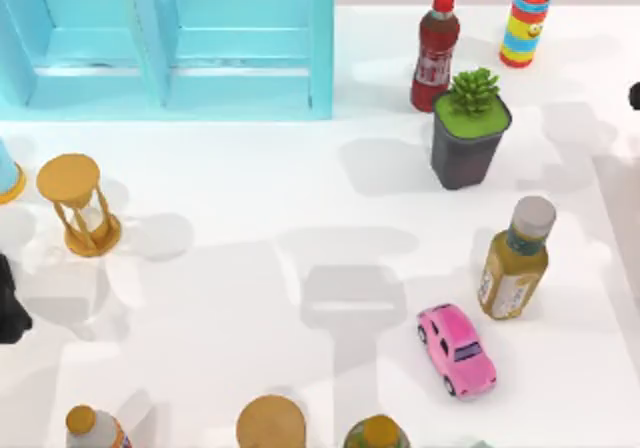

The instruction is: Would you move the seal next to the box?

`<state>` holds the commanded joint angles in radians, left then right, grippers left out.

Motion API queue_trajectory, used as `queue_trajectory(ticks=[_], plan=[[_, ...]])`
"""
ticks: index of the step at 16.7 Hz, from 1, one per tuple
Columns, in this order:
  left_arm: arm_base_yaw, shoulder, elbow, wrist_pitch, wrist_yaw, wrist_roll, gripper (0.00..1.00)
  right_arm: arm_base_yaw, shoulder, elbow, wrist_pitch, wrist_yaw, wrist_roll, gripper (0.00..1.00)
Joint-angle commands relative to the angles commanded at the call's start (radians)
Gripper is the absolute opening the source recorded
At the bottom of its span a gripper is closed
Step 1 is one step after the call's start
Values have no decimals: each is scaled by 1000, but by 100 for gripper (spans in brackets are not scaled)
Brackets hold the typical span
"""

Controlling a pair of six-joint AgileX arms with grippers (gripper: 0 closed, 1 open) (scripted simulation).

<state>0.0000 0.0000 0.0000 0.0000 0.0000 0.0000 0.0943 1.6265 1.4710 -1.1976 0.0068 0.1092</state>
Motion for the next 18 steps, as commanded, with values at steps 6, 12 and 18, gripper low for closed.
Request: queue_trajectory(ticks=[6, 12, 18], plan=[[0, 0, 0, 0, 0, 0, 100, 4, 7, -11, 14, 2, 2, 0], [0, 0, 0, 0, 0, 0, 100, 2, 36, -163, 205, 1, 3, 0], [0, 0, 0, 0, 0, 0, 100, 2, 46, -205, 251, 1, 3, 0]])
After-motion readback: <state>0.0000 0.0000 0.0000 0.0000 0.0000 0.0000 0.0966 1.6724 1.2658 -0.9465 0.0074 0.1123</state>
